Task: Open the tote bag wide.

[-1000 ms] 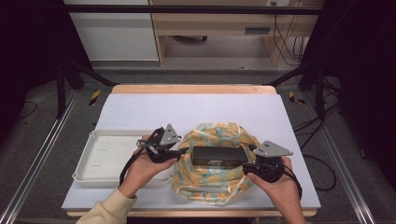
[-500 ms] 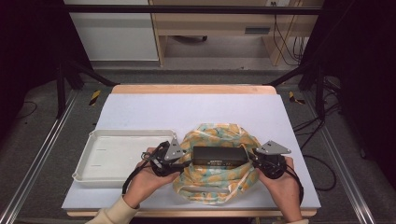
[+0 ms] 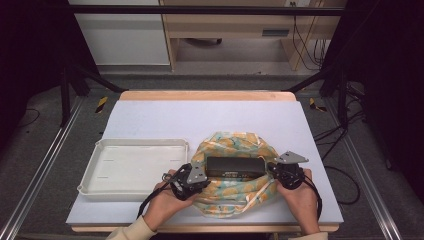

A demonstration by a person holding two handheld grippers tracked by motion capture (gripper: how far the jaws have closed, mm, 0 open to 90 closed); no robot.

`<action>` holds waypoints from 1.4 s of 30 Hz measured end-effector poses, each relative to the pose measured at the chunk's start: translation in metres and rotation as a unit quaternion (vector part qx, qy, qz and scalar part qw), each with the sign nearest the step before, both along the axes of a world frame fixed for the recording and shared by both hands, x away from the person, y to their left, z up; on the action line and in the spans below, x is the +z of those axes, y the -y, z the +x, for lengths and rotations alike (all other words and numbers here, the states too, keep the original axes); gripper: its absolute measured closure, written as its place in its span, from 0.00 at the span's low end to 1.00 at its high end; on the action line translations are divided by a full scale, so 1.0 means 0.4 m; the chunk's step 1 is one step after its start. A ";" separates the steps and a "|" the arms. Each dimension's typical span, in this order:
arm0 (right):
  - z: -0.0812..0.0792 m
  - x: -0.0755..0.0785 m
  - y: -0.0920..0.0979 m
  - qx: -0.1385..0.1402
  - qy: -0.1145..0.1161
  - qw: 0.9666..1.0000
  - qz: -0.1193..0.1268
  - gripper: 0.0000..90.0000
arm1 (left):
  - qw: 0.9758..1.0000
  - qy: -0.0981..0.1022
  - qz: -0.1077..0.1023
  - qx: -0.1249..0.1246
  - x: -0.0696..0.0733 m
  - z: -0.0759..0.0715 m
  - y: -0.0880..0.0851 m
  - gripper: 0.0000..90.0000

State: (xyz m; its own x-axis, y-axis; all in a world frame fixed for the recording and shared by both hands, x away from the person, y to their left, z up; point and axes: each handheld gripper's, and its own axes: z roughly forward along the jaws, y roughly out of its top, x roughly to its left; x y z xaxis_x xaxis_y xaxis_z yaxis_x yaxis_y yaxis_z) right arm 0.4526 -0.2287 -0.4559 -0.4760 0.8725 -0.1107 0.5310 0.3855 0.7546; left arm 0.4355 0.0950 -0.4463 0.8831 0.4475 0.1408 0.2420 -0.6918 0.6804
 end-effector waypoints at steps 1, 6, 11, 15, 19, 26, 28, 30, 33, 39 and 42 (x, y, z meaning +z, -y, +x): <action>0.002 -0.003 0.003 -0.003 -0.003 1.000 0.002 1.00 | 1.000 0.000 0.009 0.000 -0.005 -0.002 0.002 0.95; 0.017 -0.025 0.008 -0.005 -0.017 1.000 0.004 1.00 | 0.999 0.002 0.041 0.005 -0.022 -0.008 0.015 0.98; 0.027 -0.047 0.016 -0.008 -0.032 0.999 -0.004 1.00 | 0.998 -0.005 0.053 0.012 -0.040 -0.007 0.018 1.00; 0.025 -0.047 0.019 -0.009 -0.031 0.999 -0.001 1.00 | 0.998 -0.009 0.056 0.014 -0.047 -0.002 0.016 1.00; 0.006 -0.015 0.019 -0.008 -0.007 1.000 0.000 1.00 | 0.998 -0.009 0.056 0.015 -0.048 -0.002 0.015 1.00; -0.007 0.080 -0.003 0.028 0.054 0.998 -0.004 1.00 | 0.998 -0.009 0.060 0.016 -0.048 -0.002 0.017 1.00; 0.018 0.088 -0.011 0.038 0.056 0.998 -0.009 1.00 | 0.998 -0.009 0.060 0.017 -0.049 -0.002 0.018 1.00; 0.048 0.081 -0.014 0.047 0.054 0.997 -0.005 1.00 | 0.998 -0.009 0.060 0.016 -0.049 -0.002 0.018 1.00; 0.103 0.049 -0.013 0.052 0.032 0.998 0.000 1.00 | 0.998 -0.009 0.062 0.016 -0.049 -0.002 0.019 1.00; 0.159 -0.003 -0.004 0.047 -0.005 0.999 0.000 1.00 | 0.998 -0.012 0.060 0.014 -0.050 0.000 0.018 1.00; 0.184 -0.033 0.000 0.037 -0.032 0.999 -0.003 1.00 | 0.998 -0.012 0.061 0.013 -0.050 0.000 0.018 1.00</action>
